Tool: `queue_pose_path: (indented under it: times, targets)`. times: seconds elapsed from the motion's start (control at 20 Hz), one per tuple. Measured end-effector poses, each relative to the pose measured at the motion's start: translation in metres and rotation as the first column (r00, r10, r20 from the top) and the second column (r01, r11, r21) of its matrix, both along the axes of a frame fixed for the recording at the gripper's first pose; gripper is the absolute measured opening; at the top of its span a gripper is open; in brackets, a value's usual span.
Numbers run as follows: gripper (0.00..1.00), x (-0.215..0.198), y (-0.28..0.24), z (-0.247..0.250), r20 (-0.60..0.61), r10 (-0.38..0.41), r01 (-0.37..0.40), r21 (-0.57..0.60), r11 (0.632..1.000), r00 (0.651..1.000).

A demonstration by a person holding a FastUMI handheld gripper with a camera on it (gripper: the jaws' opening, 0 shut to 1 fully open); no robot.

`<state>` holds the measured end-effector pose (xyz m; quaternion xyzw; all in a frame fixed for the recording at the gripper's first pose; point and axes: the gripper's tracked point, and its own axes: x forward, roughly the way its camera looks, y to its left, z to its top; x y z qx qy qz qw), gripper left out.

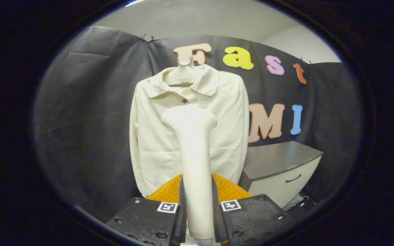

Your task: Iron the clothes twice with a garment steamer, once on the left side and once on the right side.

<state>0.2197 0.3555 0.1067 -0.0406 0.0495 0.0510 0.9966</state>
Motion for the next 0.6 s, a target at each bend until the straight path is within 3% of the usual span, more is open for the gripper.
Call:
queue_pose_path:
  times: [0.3, 0.6]
  targets:
    - [0.32, 0.055, 0.061, -0.015, -0.013, 0.047, -0.047, -0.012, 0.999, 0.999]
    - [0.32, 0.080, 0.075, -0.037, -0.035, 0.032, -0.033, -0.036, 0.999, 0.999]
